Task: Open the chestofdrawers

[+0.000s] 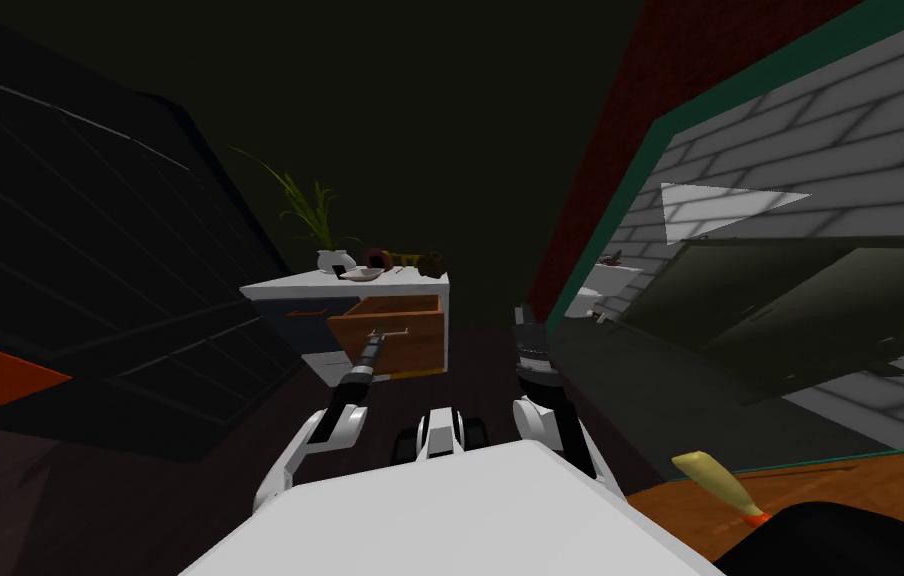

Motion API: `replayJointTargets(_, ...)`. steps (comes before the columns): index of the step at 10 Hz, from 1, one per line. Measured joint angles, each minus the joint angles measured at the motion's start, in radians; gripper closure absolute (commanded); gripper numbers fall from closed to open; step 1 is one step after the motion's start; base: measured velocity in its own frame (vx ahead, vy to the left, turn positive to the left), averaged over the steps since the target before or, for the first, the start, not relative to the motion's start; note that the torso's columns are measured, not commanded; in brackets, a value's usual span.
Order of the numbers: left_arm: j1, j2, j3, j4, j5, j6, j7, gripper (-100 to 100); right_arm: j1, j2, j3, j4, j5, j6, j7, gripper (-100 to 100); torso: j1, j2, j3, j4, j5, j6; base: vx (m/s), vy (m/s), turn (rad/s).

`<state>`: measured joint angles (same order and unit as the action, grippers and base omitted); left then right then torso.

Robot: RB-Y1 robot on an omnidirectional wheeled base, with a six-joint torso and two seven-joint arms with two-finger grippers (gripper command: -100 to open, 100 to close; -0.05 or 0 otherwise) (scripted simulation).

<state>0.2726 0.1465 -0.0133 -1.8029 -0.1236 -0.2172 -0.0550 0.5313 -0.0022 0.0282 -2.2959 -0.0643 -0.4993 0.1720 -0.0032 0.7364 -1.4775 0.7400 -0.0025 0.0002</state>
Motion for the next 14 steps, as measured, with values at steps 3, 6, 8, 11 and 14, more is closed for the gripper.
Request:
replayJointTargets(3, -0.005, 0.047, 0.065, -0.034, 0.025, 0.054, 0.04, -100, 0.0, 0.0, 0.0, 0.0, 0.0, 0.0, 0.0, 0, 0.003, 0.001, 0.001, -0.002, 0.002, 0.0, -0.053, -0.059, -0.16)
replayJointTargets(6, -0.018, 0.093, 0.126, -0.054, 0.048, 0.097, 0.077, -100, 0.0, 0.0, 0.0, 0.0, 0.0, 0.0, 0.0, 0, 0.005, 0.002, 0.002, -0.002, 0.003, -0.001, -0.053, -0.051, -0.145)
replayJointTargets(8, -0.018, 0.121, 0.162, -0.088, 0.063, 0.153, 0.102, -100, 0.0, 0.0, 0.0, 0.0, 0.0, 0.0, 0.0, 0, 0.0, 0.006, 0.003, 0.003, -0.002, -0.001, -0.037, -0.034, -0.083)
replayJointTargets(11, -0.014, 0.122, 0.163, -0.085, 0.065, 0.162, 0.105, 0, 0.0, 0.0, 0.0, 0.0, 0.0, 0.0, 0.0, 0, 0.002, 0.003, 0.002, 0.0, 0.001, 0.0, 0.0, 0.0, 0.0)
replayJointTargets(14, -0.013, 0.121, 0.163, -0.083, 0.065, 0.164, 0.105, 0, 0.0, 0.0, 0.0, 0.0, 0.0, 0.0, 0.0, 0, 0.003, 0.002, 0.002, -0.001, 0.002, 0.0, 0.0, 0.0, 0.0)
